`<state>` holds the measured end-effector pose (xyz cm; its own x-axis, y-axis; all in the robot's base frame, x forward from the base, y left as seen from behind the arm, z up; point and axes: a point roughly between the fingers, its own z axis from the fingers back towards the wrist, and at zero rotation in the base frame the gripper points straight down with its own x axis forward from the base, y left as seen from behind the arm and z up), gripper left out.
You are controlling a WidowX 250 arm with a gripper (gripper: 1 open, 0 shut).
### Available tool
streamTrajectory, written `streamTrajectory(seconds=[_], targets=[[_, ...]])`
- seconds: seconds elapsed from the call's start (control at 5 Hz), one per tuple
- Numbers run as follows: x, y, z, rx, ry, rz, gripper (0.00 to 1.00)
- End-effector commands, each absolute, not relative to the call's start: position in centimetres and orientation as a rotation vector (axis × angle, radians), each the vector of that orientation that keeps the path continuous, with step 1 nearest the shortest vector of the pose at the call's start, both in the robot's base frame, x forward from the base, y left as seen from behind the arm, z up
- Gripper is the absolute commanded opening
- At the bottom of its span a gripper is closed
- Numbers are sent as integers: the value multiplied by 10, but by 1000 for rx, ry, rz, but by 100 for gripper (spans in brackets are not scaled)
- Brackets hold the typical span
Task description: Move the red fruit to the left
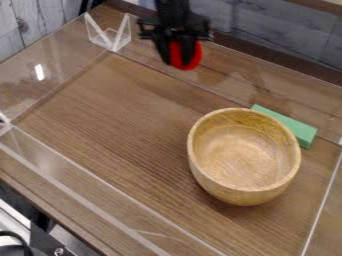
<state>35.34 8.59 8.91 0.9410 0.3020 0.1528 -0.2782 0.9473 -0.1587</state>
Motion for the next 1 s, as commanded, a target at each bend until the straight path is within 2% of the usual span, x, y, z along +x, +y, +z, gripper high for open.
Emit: streamTrajectory(seconds=[0.0, 0.2, 0.8], targets=[[361, 113, 130, -110, -288, 287, 0], [361, 140, 129, -88, -291, 298, 0], [365, 194, 92, -23, -266, 309, 0]])
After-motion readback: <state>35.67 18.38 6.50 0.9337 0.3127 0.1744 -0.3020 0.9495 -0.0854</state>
